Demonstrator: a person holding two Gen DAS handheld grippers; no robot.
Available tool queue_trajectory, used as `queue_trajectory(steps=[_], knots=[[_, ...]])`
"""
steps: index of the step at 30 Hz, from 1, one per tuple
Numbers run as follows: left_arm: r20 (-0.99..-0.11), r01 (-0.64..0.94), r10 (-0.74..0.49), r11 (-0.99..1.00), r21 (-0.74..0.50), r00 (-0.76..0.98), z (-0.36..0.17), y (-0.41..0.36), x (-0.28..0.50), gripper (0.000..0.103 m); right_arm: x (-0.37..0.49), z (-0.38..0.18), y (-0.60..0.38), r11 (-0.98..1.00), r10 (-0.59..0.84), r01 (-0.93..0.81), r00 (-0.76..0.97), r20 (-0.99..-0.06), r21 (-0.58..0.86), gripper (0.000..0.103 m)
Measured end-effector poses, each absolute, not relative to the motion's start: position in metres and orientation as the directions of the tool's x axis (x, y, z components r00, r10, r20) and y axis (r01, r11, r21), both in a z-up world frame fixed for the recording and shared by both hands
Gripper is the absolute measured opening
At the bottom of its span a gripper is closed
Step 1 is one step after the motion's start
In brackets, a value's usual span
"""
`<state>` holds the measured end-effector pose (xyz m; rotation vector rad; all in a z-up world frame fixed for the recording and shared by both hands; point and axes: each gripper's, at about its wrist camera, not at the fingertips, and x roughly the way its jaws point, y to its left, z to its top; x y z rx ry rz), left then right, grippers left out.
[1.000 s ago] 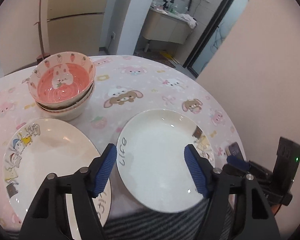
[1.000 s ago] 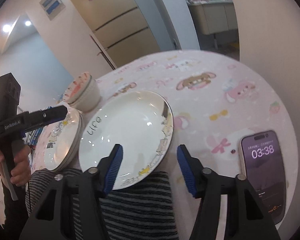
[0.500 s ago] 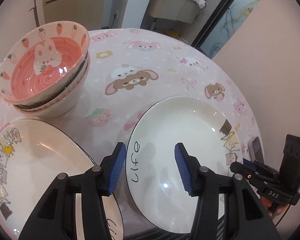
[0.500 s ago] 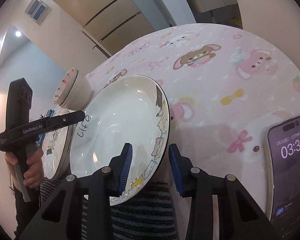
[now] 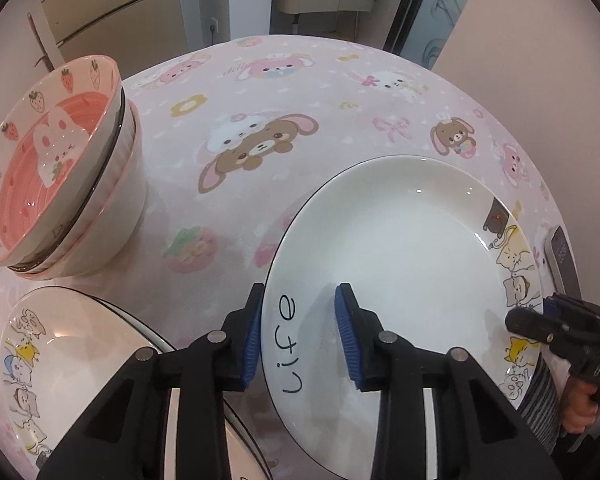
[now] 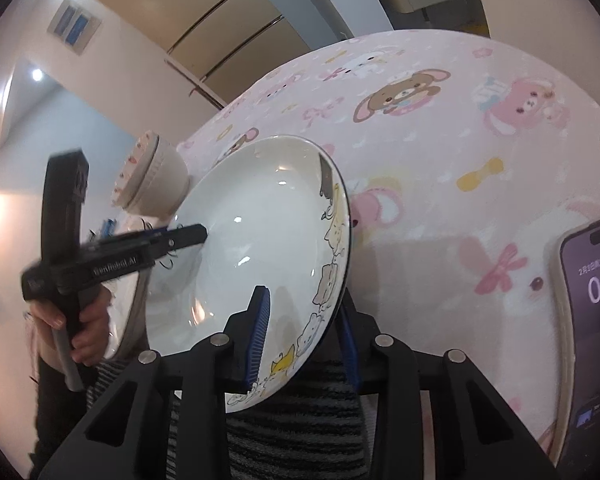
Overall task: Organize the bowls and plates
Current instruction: 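Close both grippers on the rim of the second 'Life' plate, then lift the plate with both grippers and carry it toward the plate stack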
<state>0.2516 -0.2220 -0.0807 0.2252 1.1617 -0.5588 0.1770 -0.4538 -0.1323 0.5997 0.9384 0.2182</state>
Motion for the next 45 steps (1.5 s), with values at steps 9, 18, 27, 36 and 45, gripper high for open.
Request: queue_trajectory(steps=[9, 18, 27, 36, 45], knots=[[-0.886, 0.530, -0.314, 0.843, -0.095, 0.340, -0.082, -0.221, 0.247, 0.030, 0.174, -0.133, -0.451, 0.841, 0.381, 0.093, 0.597, -0.706, 0.533, 0.017], [-0.860, 0.520, -0.292, 0.853, -0.036, 0.420, -0.076, -0.216, 0.232, 0.025, 0.175, -0.114, -0.452, 0.848, 0.373, 0.091, 0.598, -0.709, 0.523, 0.017], [-0.831, 0.497, -0.324, 0.865, -0.068, 0.452, -0.049, -0.210, 0.227, 0.025, 0.175, -0.083, -0.451, 0.869, 0.343, 0.061, 0.641, -0.687, 0.491, 0.017], [-0.803, 0.474, -0.339, 0.877, -0.080, 0.490, -0.018, -0.194, 0.215, 0.025, 0.173, -0.067, -0.443, 0.866, 0.350, 0.051, 0.648, -0.676, 0.497, 0.017], [-0.742, 0.454, -0.357, 0.887, -0.080, 0.568, 0.026, -0.164, 0.187, 0.025, 0.173, -0.053, -0.416, 0.867, 0.388, -0.007, 0.635, -0.668, 0.498, 0.018]])
